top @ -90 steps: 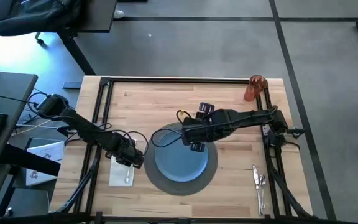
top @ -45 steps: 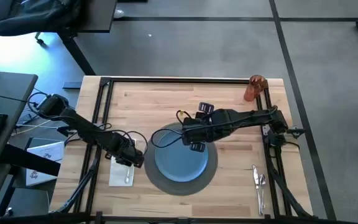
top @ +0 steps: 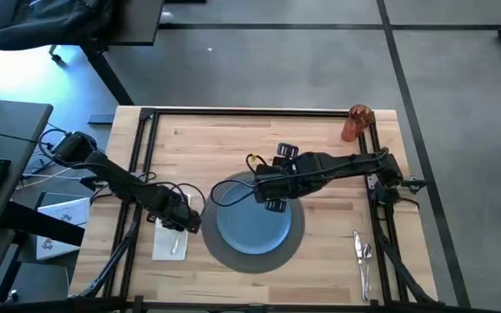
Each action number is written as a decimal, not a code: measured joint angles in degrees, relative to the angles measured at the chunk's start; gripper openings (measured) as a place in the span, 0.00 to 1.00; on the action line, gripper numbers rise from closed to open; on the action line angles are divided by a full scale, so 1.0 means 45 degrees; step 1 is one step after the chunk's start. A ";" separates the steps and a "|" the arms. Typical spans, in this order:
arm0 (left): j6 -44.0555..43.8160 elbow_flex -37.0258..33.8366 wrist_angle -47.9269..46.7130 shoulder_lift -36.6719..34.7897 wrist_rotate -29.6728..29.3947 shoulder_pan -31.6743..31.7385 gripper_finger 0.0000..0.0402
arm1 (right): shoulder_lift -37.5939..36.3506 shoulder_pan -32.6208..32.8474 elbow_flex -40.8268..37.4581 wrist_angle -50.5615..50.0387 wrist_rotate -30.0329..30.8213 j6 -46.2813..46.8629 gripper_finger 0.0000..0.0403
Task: Set table place
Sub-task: Put the silver fork on the white table napkin
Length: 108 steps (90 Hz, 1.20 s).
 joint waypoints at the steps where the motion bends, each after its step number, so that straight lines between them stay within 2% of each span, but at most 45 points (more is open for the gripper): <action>1: 0.0000 0.0000 -0.0003 0.0000 0.0003 0.0000 0.01 | 0.0000 0.0000 0.0000 0.0000 0.0000 0.0000 0.43; 33: -0.0321 0.1303 -0.1400 -0.0378 0.0362 -0.0113 0.00 | 0.0000 0.0000 0.0000 0.0008 -0.0005 0.0095 0.43; 49: -0.1441 0.0886 -0.1424 -0.0471 0.0992 -0.0841 0.00 | 0.0000 0.0000 0.0000 0.0005 -0.0005 0.0097 0.43; 63: -0.2224 0.0223 -0.1244 -0.0471 0.0966 -0.1133 0.00 | 0.0000 0.0000 0.0000 0.0008 -0.0005 -0.0002 0.43; 95: -0.2558 -0.0872 -0.0250 -0.0515 0.0537 -0.0673 0.00 | 0.0000 0.0000 0.0000 0.0039 -0.0010 -0.0335 0.43; 108: -0.1662 -0.0899 0.0409 -0.0494 -0.0778 0.0127 0.00 | -0.0031 0.0000 0.0000 -0.0037 -0.0038 -0.0499 0.43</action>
